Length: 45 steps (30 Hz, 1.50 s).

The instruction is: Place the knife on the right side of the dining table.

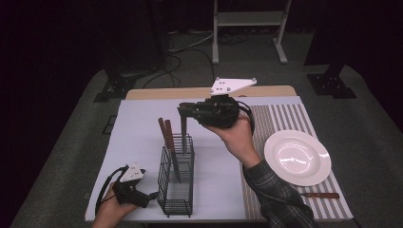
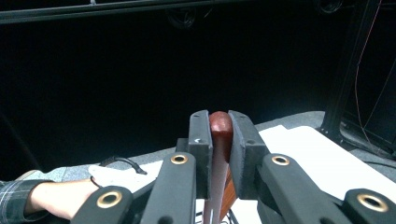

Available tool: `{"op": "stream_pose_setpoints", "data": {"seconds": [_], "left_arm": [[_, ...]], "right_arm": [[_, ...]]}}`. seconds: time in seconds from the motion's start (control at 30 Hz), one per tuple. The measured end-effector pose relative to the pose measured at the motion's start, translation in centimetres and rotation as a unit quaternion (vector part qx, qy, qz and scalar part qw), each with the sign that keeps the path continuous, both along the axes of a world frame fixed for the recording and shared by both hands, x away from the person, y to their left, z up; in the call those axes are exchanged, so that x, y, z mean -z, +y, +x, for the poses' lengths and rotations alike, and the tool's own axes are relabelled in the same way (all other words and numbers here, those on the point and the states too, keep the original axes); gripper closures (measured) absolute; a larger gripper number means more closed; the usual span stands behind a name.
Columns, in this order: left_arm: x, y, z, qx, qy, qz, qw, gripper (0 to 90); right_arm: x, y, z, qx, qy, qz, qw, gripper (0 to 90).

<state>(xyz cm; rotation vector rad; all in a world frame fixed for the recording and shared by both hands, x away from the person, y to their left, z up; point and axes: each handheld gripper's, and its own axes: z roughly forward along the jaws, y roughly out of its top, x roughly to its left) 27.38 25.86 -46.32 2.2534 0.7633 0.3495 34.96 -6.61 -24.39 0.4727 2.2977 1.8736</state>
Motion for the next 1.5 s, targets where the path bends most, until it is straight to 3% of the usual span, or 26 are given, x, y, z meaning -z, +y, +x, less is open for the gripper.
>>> {"op": "stream_pose_setpoints", "data": {"seconds": [0.8, 1.07, 1.5], "left_arm": [[0.0, 0.0, 0.0, 0.0, 0.0, 0.0, 1.0, 0.0], [0.0, 0.0, 0.0, 0.0, 0.0, 0.0, 1.0, 0.0], [0.0, 0.0, 0.0, 0.0, 0.0, 0.0, 1.0, 0.0]], "right_arm": [[-3.5, -2.1, -1.0, 0.018, -0.035, 0.013, 0.9992, 80.0], [-4.0, -3.4, -1.1, 0.029, -0.04, 0.019, 0.9986, 80.0], [-4.0, -6.5, -0.6, 0.072, -0.047, 0.023, 0.9961, 80.0]]}}
